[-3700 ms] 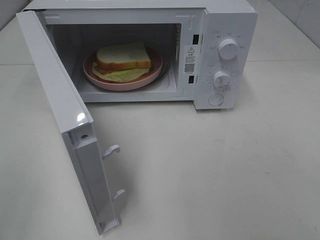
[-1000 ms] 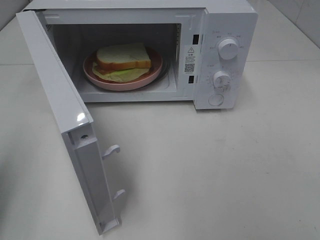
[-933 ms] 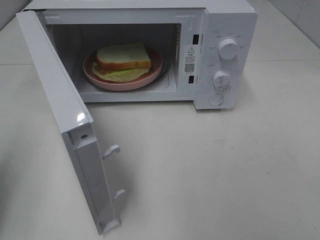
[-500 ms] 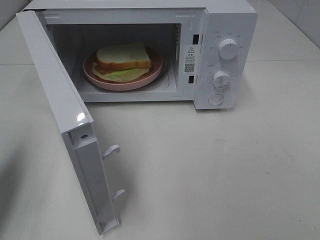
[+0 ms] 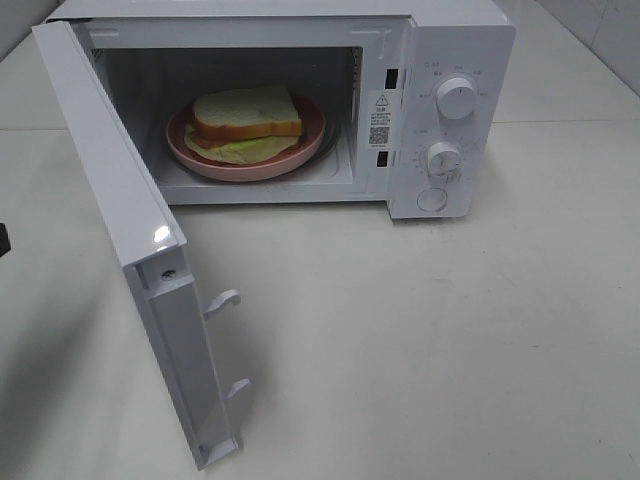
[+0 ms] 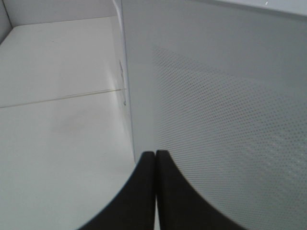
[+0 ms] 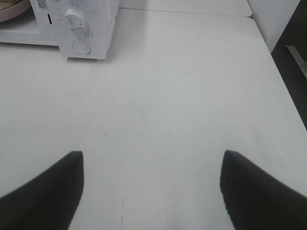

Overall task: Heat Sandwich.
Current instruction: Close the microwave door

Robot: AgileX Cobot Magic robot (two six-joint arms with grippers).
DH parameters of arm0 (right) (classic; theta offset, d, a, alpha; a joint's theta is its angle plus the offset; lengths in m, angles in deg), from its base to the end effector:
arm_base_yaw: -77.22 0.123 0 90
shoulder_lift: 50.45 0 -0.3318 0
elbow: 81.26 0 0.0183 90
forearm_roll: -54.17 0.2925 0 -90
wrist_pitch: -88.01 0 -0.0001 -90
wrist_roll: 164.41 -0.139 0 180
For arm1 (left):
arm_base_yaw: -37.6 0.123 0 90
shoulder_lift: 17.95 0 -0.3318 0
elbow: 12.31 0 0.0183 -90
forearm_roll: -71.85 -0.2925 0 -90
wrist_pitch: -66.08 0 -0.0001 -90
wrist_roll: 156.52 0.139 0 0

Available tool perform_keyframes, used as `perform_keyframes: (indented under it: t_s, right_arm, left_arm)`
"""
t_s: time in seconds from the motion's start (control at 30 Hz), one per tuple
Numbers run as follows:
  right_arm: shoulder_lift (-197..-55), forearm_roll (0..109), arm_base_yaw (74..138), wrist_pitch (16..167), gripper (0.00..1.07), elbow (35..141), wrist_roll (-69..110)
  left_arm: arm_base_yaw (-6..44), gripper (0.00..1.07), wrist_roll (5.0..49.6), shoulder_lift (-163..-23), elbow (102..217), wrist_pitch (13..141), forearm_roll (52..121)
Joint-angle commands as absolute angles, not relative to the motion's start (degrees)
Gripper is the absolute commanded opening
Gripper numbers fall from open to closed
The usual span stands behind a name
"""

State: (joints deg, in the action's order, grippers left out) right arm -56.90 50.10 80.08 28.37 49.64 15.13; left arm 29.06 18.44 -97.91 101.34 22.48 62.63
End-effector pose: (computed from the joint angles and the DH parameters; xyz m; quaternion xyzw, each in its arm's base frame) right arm 0.0271 -0.0072 0.2818 -0.0164 0.8436 -0.0200 0.5364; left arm 0.2491 -0.0529 0.1851 0.1038 0.7757 -0.0805 0.6173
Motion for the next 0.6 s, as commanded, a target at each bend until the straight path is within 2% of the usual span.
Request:
perform_keyframes:
  t_s: [0.03, 0.3, 0.6]
  right_arm:
    - [-55.4, 50.0, 79.6, 28.8, 0.76, 49.4, 14.6]
    - [-55.4, 50.1, 79.6, 28.8, 0.76, 49.4, 14.6]
    - [-55.4, 50.1, 79.6, 28.8, 0.76, 49.4, 14.6]
  left_arm:
    - [28.7, 0.00, 14.5, -100.6, 102.3, 18.5, 58.2]
    - [28.1, 0.00, 13.9, -106.6, 102.3, 11.3, 58.6]
    - [20.7, 0.00, 18.5, -112.6, 102.3, 7.1, 66.5]
